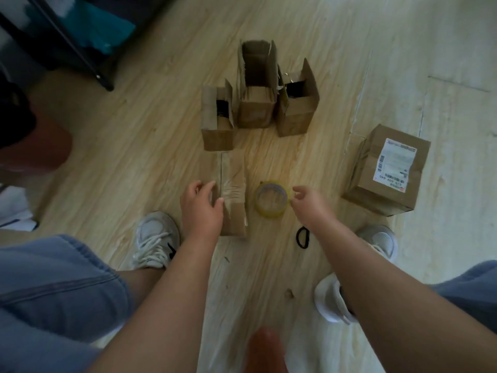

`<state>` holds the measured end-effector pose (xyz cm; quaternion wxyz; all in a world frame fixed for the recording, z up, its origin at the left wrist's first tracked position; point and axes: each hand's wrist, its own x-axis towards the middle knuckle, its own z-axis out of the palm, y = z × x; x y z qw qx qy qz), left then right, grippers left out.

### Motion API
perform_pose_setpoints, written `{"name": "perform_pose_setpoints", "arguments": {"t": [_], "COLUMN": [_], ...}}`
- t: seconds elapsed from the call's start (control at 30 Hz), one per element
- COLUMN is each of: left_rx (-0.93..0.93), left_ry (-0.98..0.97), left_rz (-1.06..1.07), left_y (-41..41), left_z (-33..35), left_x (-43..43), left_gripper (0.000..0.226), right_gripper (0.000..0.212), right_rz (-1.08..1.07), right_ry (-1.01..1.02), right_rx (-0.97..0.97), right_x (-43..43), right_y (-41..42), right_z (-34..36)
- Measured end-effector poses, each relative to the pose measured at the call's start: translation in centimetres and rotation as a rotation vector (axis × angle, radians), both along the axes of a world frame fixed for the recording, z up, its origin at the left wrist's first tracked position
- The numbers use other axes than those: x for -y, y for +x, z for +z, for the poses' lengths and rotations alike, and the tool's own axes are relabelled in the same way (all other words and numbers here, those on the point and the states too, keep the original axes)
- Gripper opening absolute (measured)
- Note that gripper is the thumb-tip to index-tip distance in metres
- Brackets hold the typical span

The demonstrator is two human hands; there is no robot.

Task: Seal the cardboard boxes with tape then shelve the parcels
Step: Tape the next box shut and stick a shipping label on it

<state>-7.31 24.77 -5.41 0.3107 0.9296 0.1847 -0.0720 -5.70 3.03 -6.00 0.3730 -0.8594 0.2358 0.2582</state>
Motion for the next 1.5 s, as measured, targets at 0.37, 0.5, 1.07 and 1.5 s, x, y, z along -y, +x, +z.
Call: {"name": "perform_pose_setpoints", "arguments": {"t": [0.37, 0.5, 1.07, 1.5], "left_rx": [-0.049, -0.05, -0.143, -0.047], "left_ry": [0.004, 0.006, -0.289, -0.71], "left_rz": [-0.071, -0.085, 0.327, 0.323], "left_y": [0.0, 0.0, 0.9, 5.7], "left_z": [-0.3, -0.3, 2.1, 9.7], "left_x": [-0.8, -0.4, -1.6, -1.4], "left_gripper": [0.046, 0.047, 0.053, 0.1], "right_gripper": [0.06, 0.057, 0.026, 0.052], "right_rz": [0.187, 0.152, 0.271, 0.122], "right_ry": [0.18, 0.134, 0.235, 0.379], "right_rx": [0.042, 0.047, 0.059, 0.352], "right_x": [-8.8, -8.7, -8.3, -5.0], "right_y": [-0.6, -0.9, -2.2, 0.1], "right_z": [0.7, 0.1, 1.7, 10.9]}}
